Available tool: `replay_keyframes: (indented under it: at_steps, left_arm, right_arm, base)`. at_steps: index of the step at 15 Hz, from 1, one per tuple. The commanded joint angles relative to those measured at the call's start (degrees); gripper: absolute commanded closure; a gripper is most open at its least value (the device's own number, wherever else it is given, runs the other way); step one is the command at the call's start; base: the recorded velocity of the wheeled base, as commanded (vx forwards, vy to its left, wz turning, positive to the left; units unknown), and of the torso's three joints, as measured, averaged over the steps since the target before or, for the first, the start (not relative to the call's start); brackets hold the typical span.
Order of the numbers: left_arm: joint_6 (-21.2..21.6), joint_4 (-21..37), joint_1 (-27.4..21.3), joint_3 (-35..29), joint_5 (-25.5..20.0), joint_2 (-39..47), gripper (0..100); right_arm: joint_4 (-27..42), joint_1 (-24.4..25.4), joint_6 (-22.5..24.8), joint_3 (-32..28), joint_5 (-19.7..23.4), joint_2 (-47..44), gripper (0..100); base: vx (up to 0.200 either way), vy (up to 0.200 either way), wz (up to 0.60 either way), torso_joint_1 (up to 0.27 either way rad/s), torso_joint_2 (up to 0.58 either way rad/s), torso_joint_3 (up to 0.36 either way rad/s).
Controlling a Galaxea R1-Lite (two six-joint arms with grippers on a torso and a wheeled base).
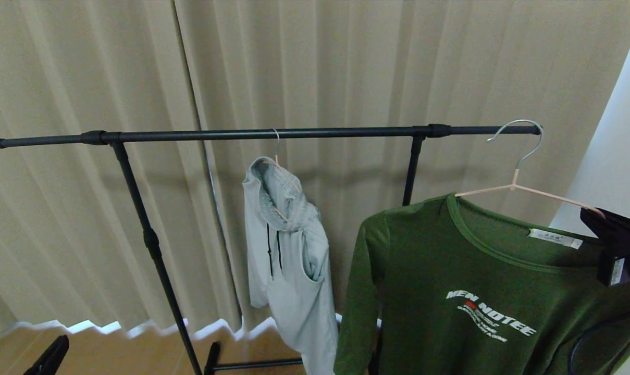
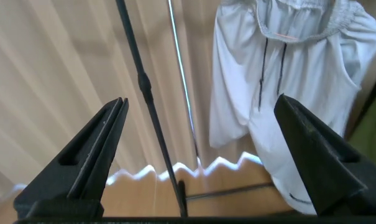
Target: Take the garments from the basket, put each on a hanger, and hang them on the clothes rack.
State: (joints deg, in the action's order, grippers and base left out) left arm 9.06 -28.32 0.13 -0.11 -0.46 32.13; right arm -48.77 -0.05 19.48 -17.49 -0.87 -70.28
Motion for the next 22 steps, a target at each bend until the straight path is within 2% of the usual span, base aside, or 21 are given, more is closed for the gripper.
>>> replay_keyframes:
  at_steps: [1, 2, 4, 8, 12, 13, 16, 18, 22]
  left_arm:
    - [-0.36, 9.69, 0.04, 0.11, 0.29, -12.71, 0]
    - [-0.62, 16.37, 0.04, -0.59, 0.11, -17.46, 0]
    - [-0.62, 19.62, 0.04, -0.07, -0.15, -21.32, 0]
    - [-0.62, 19.88, -0.57, 0.11, -0.33, -23.96, 0]
    - [-0.44, 21.38, -5.06, 0.11, -0.33, -24.22, 0]
    - [-0.36, 21.38, -6.20, 0.11, -0.42, -23.08, 0]
    - [0.00, 21.38, -9.10, 0.11, -0.42, -21.41, 0]
    - [0.08, 21.46, -9.36, -0.51, -0.42, -17.98, 0]
    - [-0.18, 20.67, -9.27, -5.25, -0.06, -3.75, 0]
  right_arm:
    - [0.00, -1.01, -0.06, 0.00, -0.01, -0.39, 100]
    - [-0.09, -2.06, -0.06, -0.08, -0.01, -1.18, 100]
    - [-0.18, -3.03, -0.14, -0.52, -0.01, -2.49, 100]
    - [-0.36, -3.38, -1.02, -0.79, -0.01, -7.50, 100]
    - [-0.36, -2.15, -1.29, -3.60, -2.03, -11.37, 100]
    - [-0.18, -1.62, -1.29, -4.74, -4.50, -12.43, 100]
    - [-0.09, -1.09, -1.20, -7.29, -6.43, -14.36, 100]
    - [-0.09, -0.04, -1.11, -8.96, -7.31, -16.03, 100]
    - [-0.09, 1.63, -1.02, -11.69, -8.54, -18.93, 100]
  base:
    - [0.000, 0.000, 0.00, 0.000, 0.00, 0.000]
    - [0.000, 0.000, 0.00, 0.000, 0.00, 0.000]
    - [0.000, 0.000, 0.00, 0.000, 0.00, 0.000]
    - [0.000, 0.000, 0.00, 0.000, 0.00, 0.000]
    - [0.000, 0.000, 0.00, 0.000, 0.00, 0.000]
    - [0.000, 0.000, 0.00, 0.000, 0.00, 0.000]
    - [0.000, 0.000, 0.00, 0.000, 0.00, 0.000]
    - [0.000, 0.000, 0.00, 0.000, 0.00, 0.000]
    - [0.000, 0.000, 0.00, 0.000, 0.00, 0.000]
